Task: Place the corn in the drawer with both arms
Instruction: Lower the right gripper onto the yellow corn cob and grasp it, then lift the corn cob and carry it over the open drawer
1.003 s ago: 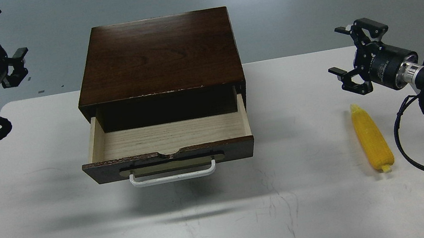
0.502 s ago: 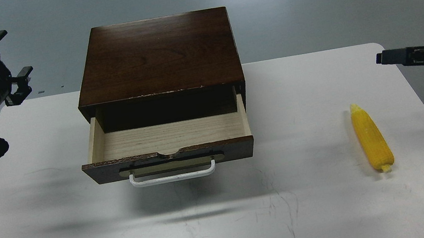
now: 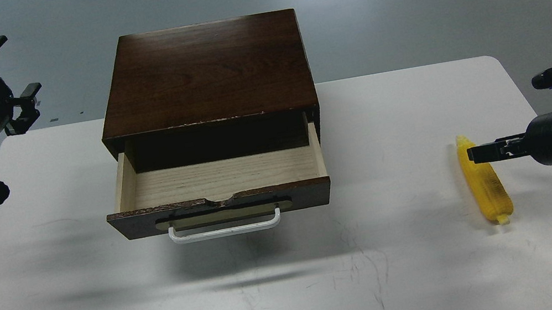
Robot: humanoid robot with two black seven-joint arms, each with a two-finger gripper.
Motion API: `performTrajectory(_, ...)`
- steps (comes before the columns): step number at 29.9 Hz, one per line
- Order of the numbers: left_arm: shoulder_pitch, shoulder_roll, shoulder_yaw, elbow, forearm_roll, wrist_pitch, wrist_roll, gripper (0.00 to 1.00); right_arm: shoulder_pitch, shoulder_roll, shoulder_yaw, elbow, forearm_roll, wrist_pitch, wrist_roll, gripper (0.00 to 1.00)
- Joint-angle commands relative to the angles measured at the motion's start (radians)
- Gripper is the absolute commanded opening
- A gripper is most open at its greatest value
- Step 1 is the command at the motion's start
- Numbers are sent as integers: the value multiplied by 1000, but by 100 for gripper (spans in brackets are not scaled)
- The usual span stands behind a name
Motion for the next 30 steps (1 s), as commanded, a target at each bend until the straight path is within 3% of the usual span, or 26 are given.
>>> performTrajectory(1, 0, 2, 1, 0, 0, -1, -6, 98, -33, 27, -3, -24, 0, -14, -2, 93)
performTrajectory(4, 0, 3, 2, 0, 0, -1, -6, 98, -60, 49, -10, -60, -2, -12, -2, 91)
performTrajectory(7, 0, 3, 5, 0, 0, -1, -6, 98, -66, 55, -32, -66, -2, -11, 0, 49)
performTrajectory(8, 0, 3, 7, 0, 0, 1, -6, 98, -66, 59, -34, -67, -2, -17, 1, 27)
performTrajectory(11, 0, 2, 8, 0, 2, 1, -6, 98, -65, 82, -29, -78, -2, -69, 1, 1)
performTrajectory(15, -2, 3, 8, 0, 3, 1, -7, 98, -47, 95, -15, -80, 9, -127, 4, 0)
performTrajectory(20, 0, 2, 10, 0, 6, 3, -12, 98, 35, 79, -12, -34, 9, -136, 41, 0)
performTrajectory(23, -3, 2, 10, -1, 6, 3, -12, 98, 166, 26, -15, 87, -77, -158, 90, 0)
performTrajectory(25, -3, 2, 10, -1, 6, 3, -12, 98, 326, 4, -15, 159, -272, -161, 145, 0)
performTrajectory(30, -13, 0, 10, -1, 14, 1, -12, 98, 487, 38, -12, 186, -540, -163, 283, 0)
